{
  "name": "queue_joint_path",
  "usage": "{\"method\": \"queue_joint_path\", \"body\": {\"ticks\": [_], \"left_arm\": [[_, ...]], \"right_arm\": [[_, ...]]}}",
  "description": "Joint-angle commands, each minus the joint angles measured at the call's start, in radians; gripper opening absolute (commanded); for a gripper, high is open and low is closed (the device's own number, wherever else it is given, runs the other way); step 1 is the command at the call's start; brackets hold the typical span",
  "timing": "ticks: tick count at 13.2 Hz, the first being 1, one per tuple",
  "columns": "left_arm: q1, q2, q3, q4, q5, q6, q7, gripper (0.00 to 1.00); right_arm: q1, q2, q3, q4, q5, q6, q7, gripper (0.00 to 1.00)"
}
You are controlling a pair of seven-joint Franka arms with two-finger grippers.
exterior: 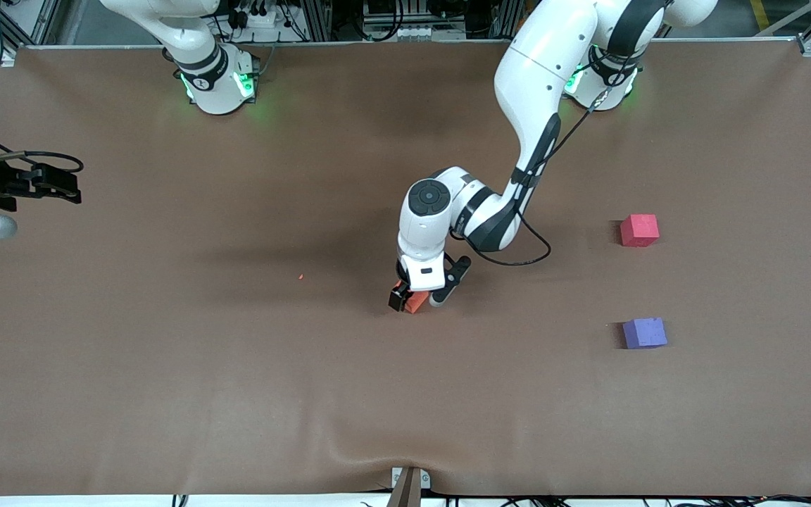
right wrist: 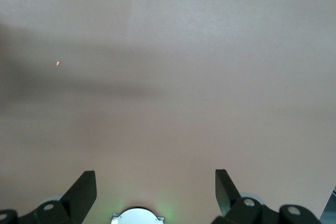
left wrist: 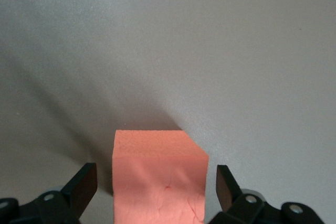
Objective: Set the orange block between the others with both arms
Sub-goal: 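Carry the orange cube with the left gripper toward the pink cube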
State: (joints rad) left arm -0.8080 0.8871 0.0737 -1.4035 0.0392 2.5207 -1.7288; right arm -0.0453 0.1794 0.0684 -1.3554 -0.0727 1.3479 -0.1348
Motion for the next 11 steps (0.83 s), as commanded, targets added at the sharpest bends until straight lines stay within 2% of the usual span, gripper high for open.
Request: {"method": "queue_joint_path", "body": {"ticks": [1,4,6,9,11], "left_arm": [[-0.011,0.016,0.012,0.023,0.051,0.012,-0.026,0.77],[-0.008,0.006,0.009,0.023,0.041,0.012,-0.034,0.28],[0.000,-0.017,0.011,0.023,0.022,0.001,-0.035,0.02],[0.023,-0.062,0.014,0.021,0.036,-0.084,0.001,0.00],[0.087,-0.103,0.002,0.023,0.021,-0.163,0.131,0.00]], "right_arm": [[0.007,-0.014,-0.001,-0.013,-0.006,-0.004,-0.005,1.00],[0.016,-0.014,-0.001,-0.013,0.005,-0.003,-0.003,1.00],[0.019,-0.009,-0.001,-0.013,0.005,-0.003,-0.005,1.00],[0.013,-0.008,-0.001,-0.013,0.005,-0.003,-0.005,1.00],[0.013,-0.008,-0.002,-0.013,0.005,-0.003,-0.005,1.00]]}}
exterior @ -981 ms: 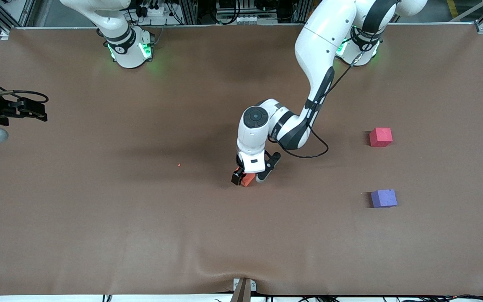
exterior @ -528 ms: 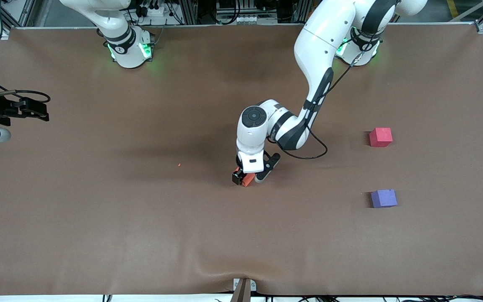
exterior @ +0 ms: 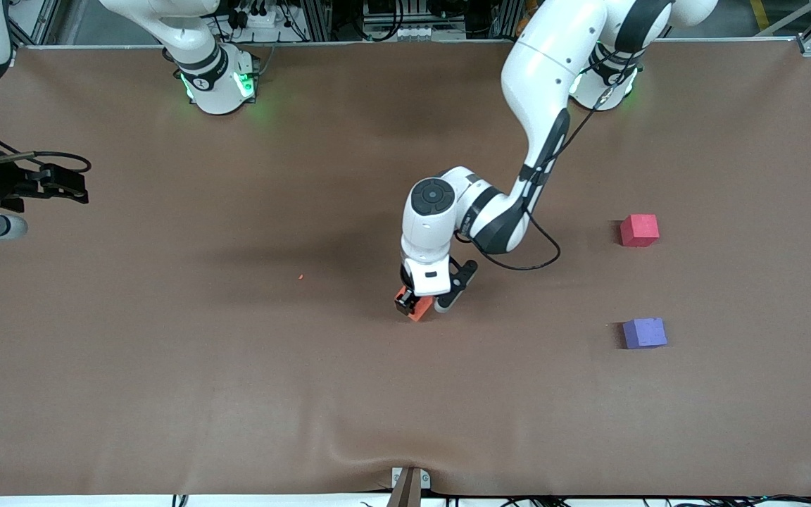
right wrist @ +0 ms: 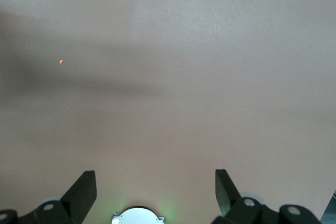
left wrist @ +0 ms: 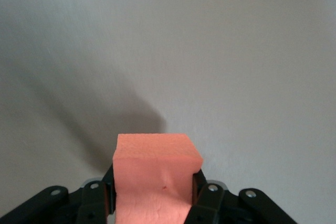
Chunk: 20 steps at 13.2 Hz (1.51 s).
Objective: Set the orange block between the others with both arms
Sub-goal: 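Carry the orange cube with the left gripper toward the pink cube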
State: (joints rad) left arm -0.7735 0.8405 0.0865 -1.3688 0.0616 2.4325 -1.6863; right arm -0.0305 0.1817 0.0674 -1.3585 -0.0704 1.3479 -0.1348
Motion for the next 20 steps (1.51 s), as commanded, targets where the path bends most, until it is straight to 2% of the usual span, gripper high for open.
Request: {"method": "queue_joint_path", "body": {"ticks": [1,7,11,15,20], "left_arm": [[0.074,-0.073,-0.014,-0.012,-0.003,-0.113,0.140,0.00],[0.183,-0.199,-0.011,-0.033,-0.109,-0.363,0.499,0.00],[0.272,-0.332,-0.013,-0.211,-0.114,-0.366,0.689,0.00],[0.385,-0.466,-0.011,-0.409,-0.114,-0.365,0.968,0.00],[0.503,-0.541,-0.011,-0.557,-0.103,-0.322,1.262,0.00]], "right_arm": [[0.000,-0.010,0.000,-0.010,0.003,-0.003,-0.005,1.00],[0.006,-0.010,0.000,-0.010,0.003,-0.003,-0.005,1.00],[0.006,-0.008,0.000,-0.010,0.003,-0.003,-0.005,1.00],[0.006,-0.005,-0.001,-0.010,0.003,-0.003,-0.005,1.00],[0.006,-0.004,0.000,-0.010,0.003,0.000,-0.005,1.00]]}}
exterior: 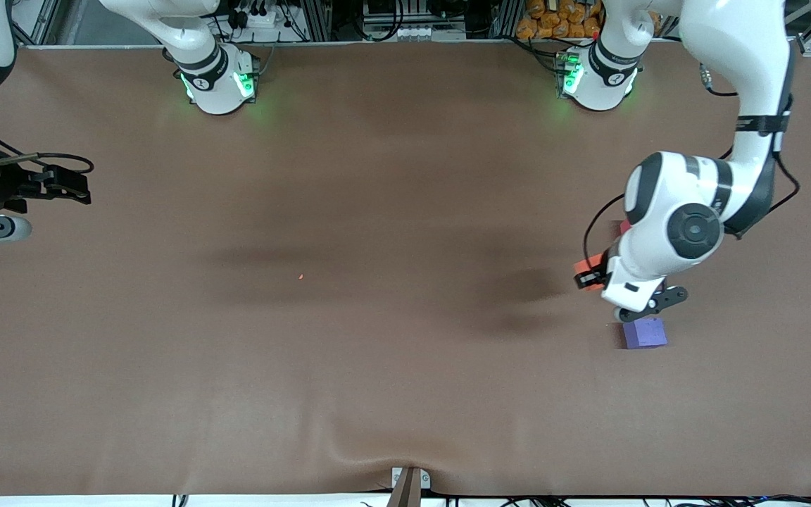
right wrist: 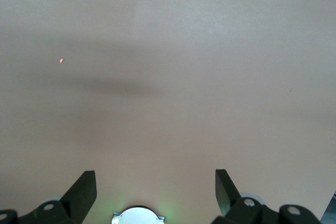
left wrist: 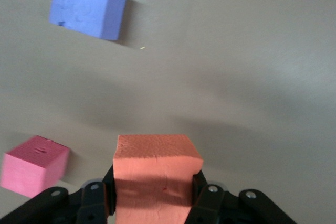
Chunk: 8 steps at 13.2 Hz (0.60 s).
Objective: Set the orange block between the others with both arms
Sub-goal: 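Carry the orange cube with the left gripper toward the pink cube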
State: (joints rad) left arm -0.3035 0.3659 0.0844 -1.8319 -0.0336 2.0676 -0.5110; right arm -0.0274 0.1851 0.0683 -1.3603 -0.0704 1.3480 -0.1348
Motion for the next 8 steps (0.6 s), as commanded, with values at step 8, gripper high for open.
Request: {"method": "queue_joint_path", "body": {"ticks": [8], "left_arm": [[0.220,-0.059,-0.014,-0.270,-0.019,0.318,0.543,0.00]], "right_arm": [[0.006,-0.006,-0.001,-0.008,0.003,0.002,-0.005,1.00]]}}
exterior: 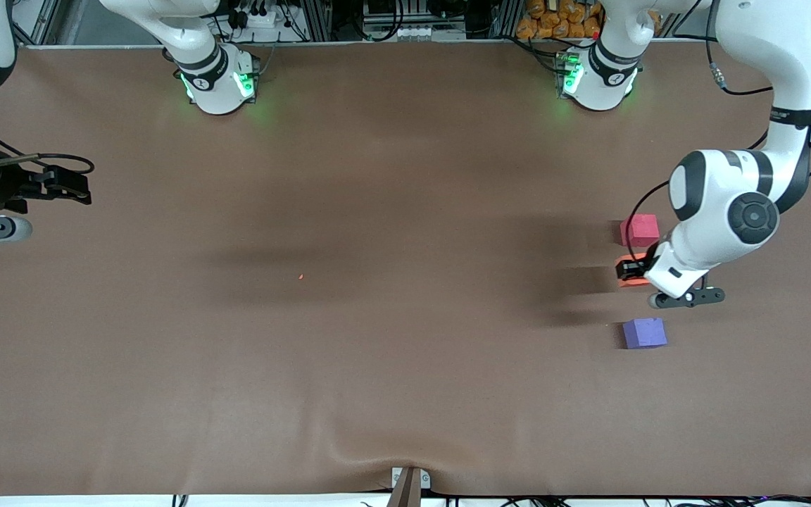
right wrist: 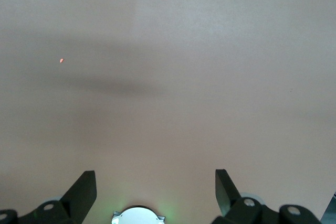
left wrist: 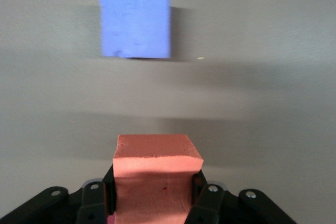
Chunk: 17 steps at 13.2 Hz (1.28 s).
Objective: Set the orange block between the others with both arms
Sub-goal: 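Carry the orange cube with the left gripper toward the pink cube, then lower the orange cube between the pink and purple cubes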
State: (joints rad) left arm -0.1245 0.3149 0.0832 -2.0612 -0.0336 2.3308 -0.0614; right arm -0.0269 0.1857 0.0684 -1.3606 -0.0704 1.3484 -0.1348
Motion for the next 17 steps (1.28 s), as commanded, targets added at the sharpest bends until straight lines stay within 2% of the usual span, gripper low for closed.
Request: {"method": "queue_joint_path", "body": {"ticks": [1,7,13,17], "left_arm": [[0.055,0.006,-0.014,-0.039,-0.020,0.061,0.122,0.00],[0.059,0.075,-0.014,-0.025,-0.133,0.114,0.241,0.00],[0.094,0.107,-0.016,-0.017,-0.157,0.142,0.334,0.00],[0.094,0.112,-0.014,-0.016,-0.228,0.145,0.351,0.00]], "right_arm": [[0.007,-0.006,-0.001,-0.008,0.003,0.002,-0.005,1.00],[0.008,-0.006,-0.001,-0.008,0.003,0.003,-0.005,1.00],[0.010,-0.005,-0.001,-0.008,0.003,0.003,-0.005,1.00],[0.010,-0.002,-0.001,-0.008,0.003,0.003,-0.005,1.00]]}}
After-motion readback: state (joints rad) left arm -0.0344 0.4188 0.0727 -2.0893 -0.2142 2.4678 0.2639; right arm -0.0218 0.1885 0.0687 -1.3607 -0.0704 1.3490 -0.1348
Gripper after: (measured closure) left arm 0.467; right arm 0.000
